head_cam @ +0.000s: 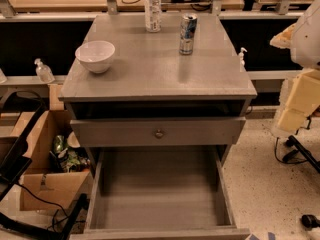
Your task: Place redbull can into middle drawer
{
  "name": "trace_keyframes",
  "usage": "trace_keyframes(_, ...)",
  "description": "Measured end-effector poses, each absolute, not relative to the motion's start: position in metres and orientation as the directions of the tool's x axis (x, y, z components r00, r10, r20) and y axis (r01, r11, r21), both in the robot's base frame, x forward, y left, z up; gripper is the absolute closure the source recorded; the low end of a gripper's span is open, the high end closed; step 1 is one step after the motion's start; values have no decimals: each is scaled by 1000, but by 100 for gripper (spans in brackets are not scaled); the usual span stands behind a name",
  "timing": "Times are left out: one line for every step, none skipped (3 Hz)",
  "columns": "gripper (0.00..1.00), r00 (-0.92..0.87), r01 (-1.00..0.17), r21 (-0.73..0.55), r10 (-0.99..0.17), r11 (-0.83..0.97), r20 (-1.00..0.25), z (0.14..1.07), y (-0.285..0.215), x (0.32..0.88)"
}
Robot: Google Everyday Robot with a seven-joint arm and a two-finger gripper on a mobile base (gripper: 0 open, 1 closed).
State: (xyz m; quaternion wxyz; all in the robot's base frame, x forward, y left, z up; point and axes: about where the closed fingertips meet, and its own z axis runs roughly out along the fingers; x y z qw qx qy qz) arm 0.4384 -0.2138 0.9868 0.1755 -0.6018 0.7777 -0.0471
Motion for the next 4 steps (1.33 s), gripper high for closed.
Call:
trace_keyframes(0,-214,-920,-284,-952,271,-216,987,-214,438)
trace_keyframes(0,-288,-918,-211,-931,334,-222,982,-220,428)
trace_keyframes(0,-367,-888,-154,-869,434,-332,972,-238,433)
trace_keyframes(0,-369,-844,-165,-776,510,-511,970,-239,472)
